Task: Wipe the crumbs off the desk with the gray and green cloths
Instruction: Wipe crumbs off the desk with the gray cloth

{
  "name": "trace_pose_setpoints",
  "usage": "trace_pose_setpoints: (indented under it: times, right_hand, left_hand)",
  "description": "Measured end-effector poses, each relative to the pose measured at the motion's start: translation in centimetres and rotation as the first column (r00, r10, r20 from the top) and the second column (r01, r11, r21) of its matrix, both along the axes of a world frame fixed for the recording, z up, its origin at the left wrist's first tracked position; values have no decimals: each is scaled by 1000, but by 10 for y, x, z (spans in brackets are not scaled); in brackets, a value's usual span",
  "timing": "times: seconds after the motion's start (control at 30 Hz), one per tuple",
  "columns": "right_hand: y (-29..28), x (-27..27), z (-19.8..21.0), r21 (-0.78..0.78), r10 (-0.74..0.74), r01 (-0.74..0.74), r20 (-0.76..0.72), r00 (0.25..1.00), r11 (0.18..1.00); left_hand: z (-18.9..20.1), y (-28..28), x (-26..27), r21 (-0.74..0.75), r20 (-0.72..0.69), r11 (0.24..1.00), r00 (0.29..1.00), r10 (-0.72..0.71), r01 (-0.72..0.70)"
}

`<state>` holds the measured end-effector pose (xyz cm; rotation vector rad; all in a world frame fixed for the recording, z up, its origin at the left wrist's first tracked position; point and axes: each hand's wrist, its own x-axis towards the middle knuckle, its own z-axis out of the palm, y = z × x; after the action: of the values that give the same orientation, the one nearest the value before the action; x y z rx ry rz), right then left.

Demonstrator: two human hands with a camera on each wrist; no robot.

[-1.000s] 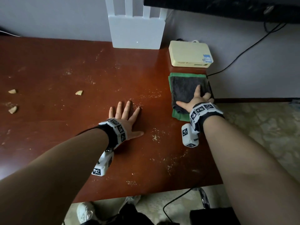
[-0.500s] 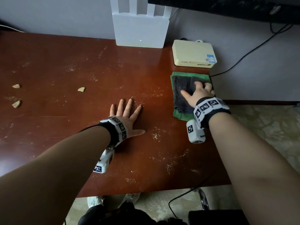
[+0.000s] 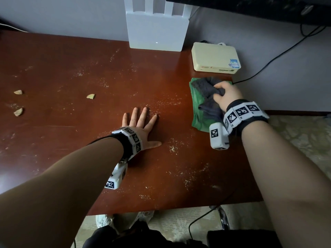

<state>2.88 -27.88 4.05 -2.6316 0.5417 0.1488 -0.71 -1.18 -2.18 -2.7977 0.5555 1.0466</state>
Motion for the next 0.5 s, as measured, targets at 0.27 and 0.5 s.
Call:
trace_pose_setpoints:
  times: [0.27, 0.5]
  right_hand:
    - [-20, -101, 47, -140, 71, -65, 40, 997, 988]
    - [-29, -201, -34, -185, -253, 197, -361, 898, 963]
  left_hand:
    - [2, 0, -4, 12, 38, 1000, 999, -14, 13]
    - [-1, 13, -30, 0, 83, 995, 991, -102, 102]
